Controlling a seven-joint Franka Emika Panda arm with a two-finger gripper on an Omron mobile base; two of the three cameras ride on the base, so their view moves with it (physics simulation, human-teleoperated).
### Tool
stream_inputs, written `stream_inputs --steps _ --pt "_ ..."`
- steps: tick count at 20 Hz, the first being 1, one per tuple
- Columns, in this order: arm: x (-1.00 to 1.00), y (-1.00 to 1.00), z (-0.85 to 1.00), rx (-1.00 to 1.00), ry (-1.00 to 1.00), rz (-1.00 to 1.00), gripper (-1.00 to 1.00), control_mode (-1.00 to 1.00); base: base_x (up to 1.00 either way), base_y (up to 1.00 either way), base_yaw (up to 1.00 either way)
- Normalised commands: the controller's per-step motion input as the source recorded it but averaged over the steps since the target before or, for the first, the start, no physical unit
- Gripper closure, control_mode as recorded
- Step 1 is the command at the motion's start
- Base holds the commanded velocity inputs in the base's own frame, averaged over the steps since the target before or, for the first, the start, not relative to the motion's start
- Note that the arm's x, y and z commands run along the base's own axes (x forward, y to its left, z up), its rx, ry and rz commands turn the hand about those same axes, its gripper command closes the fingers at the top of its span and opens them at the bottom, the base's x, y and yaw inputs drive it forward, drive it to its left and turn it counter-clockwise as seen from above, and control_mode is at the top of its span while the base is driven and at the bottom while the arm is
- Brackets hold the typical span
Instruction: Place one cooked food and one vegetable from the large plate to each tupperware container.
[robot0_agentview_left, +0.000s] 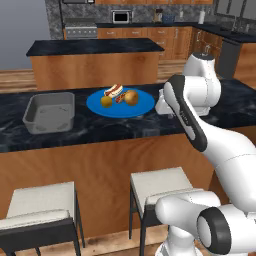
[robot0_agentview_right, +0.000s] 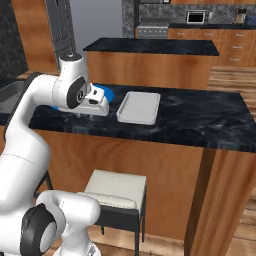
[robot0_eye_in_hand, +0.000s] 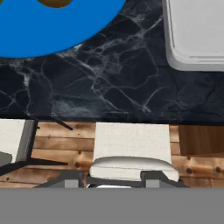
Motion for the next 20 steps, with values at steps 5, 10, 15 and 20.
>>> stream_inputs --steps 5,10,15,20 --pt "0.0 0.0 0.0 0.0 0.0 0.0 -1.0 1.0 0.0 0.03 0.0" --pt "0.0 0.0 0.0 0.0 0.0 0.0 -1.0 1.0 0.0 0.55 0.0" --pt "0.0 0.0 0.0 0.0 0.0 0.0 -1.0 1.0 0.02 0.91 0.0" --pt "0.0 0.0 0.0 0.0 0.0 0.0 -1.0 1.0 0.35 0.08 0.0"
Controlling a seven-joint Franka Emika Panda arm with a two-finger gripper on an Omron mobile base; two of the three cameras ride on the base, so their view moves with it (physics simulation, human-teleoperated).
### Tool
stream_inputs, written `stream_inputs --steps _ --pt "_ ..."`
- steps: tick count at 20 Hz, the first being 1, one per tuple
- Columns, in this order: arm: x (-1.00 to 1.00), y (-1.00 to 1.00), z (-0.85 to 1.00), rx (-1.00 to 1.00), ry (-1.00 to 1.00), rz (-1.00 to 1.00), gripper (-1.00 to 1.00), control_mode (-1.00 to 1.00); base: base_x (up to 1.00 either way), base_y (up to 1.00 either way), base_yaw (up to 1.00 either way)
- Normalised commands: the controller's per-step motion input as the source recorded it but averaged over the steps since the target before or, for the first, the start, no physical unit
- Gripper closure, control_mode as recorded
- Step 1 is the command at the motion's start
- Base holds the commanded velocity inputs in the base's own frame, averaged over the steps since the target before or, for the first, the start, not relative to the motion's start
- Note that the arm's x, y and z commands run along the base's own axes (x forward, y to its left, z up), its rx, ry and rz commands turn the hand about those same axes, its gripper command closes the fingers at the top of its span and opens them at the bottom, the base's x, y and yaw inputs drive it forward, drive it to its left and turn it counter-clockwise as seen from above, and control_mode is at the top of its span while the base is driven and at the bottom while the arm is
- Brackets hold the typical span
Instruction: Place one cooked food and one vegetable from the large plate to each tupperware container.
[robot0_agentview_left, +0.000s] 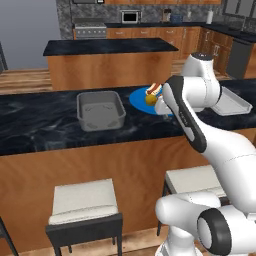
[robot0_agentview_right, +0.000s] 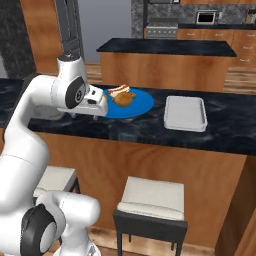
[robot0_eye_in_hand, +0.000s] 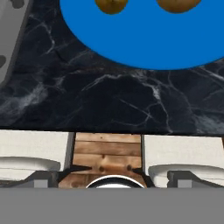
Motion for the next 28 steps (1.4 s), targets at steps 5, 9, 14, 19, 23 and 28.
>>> stream_inputs --steps 5,9,14,19,23,28 --pt "0.0 0.0 0.0 0.0 0.0 0.0 -1.0 1.0 0.57 0.0 0.0" --pt "0.0 0.0 0.0 0.0 0.0 0.0 -1.0 1.0 0.61 -0.04 0.0" --pt "0.09 0.0 0.01 0.0 0.04 0.0 -1.0 -1.0 0.17 0.0 0.0" --pt "0.35 -0.01 0.29 -0.05 0.14 0.0 -1.0 -1.0 0.0 0.0 0.0" --pt "0.7 -0.1 0.32 -0.14 0.11 0.01 -1.0 -1.0 0.0 0.0 0.0" --pt "0.81 -0.43 0.02 -0.03 0.13 -0.01 -1.0 -1.0 0.0 0.0 0.0"
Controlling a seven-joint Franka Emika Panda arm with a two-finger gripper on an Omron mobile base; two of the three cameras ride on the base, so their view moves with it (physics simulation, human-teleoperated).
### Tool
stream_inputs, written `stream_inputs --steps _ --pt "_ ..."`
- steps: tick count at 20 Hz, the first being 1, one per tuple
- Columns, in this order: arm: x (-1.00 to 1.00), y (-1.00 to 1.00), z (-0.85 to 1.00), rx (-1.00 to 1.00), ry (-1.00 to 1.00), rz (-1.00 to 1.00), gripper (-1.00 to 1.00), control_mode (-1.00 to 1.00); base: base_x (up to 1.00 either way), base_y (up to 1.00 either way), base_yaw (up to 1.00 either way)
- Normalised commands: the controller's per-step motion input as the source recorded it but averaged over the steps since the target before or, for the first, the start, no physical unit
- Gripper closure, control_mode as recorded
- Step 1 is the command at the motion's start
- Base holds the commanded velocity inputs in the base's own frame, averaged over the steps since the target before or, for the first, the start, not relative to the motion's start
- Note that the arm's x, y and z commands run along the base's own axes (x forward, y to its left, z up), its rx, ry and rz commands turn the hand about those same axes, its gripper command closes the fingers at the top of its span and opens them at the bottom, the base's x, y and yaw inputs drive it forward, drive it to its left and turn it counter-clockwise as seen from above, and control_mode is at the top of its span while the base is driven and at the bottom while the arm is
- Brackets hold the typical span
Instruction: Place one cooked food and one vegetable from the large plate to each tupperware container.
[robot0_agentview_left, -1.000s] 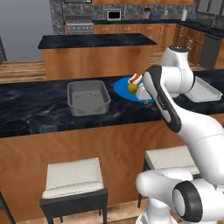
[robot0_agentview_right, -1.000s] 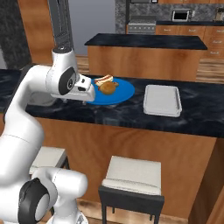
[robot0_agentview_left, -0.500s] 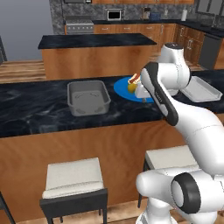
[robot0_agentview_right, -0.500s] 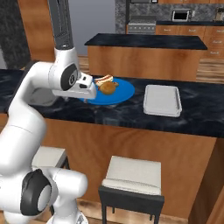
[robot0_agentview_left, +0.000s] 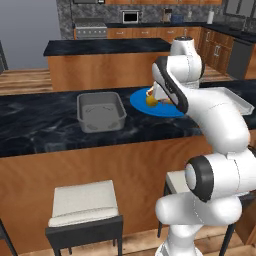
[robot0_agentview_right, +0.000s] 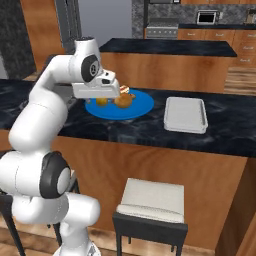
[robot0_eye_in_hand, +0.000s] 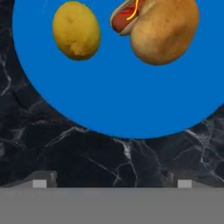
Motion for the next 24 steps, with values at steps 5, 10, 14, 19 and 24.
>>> stream_inputs --steps 5,10,14,19,24 --pt "0.98 -0.61 -0.02 0.04 0.1 0.0 -1.0 -1.0 0.0 0.0 0.0" --pt "0.62 -0.12 -0.01 0.1 0.0 0.0 -1.0 -1.0 0.0 0.0 0.0" --pt "0.46 0.0 -0.03 0.03 0.0 -0.01 -1.0 -1.0 0.0 0.0 0.0" --pt "0.47 -0.07 -0.06 0.0 0.08 -0.06 -1.0 -1.0 0.0 0.0 0.0" --pt "0.02 -0.03 -0.07 0.0 0.1 -0.13 -1.0 -1.0 0.0 0.0 0.0"
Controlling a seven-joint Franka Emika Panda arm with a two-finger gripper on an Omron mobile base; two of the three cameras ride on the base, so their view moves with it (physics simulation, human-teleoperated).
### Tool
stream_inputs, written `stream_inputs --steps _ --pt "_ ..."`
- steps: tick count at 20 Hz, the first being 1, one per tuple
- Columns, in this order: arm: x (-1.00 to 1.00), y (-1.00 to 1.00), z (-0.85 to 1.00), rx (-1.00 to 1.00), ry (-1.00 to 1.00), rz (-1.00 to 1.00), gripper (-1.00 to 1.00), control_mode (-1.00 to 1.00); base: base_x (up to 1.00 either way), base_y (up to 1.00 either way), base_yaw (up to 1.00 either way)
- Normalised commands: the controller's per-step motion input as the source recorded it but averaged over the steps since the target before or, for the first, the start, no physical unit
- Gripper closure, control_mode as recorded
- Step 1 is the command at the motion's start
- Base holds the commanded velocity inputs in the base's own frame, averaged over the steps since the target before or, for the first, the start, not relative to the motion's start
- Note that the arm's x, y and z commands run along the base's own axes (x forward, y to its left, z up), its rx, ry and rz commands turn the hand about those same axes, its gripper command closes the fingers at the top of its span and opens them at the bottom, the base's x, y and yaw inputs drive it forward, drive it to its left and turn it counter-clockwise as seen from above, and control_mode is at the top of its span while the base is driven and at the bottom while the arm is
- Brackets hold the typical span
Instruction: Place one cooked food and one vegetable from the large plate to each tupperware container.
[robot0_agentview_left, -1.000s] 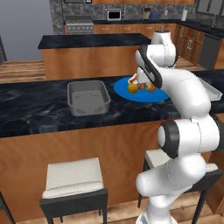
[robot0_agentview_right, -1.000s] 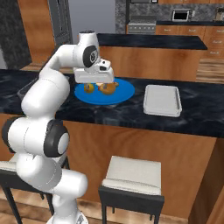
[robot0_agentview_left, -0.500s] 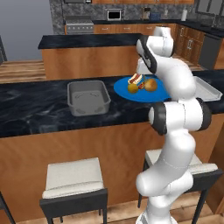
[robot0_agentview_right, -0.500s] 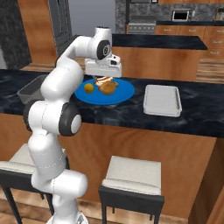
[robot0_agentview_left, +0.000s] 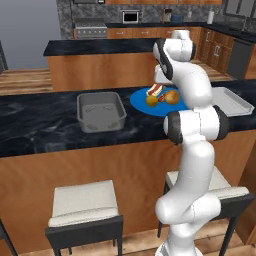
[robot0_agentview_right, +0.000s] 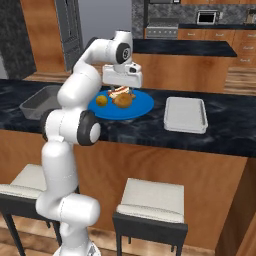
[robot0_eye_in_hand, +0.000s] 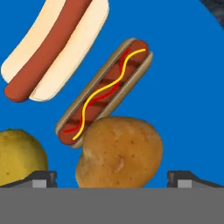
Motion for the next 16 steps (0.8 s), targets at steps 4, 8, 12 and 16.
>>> stream_inputs --steps 4,8,12,16 --pt "-0.31 -0.01 -0.06 0.0 0.09 -0.14 -1.0 -1.0 0.0 0.0 0.0" --pt "-0.22 0.0 -0.14 0.0 0.07 -0.09 -1.0 -1.0 0.0 0.0 0.0" --pt "-0.16 0.0 -0.36 0.0 0.02 -0.08 -1.0 -1.0 0.0 0.0 0.0" --pt "0.11 0.03 -0.17 0.0 -0.01 0.0 -1.0 -1.0 0.0 0.0 0.0"
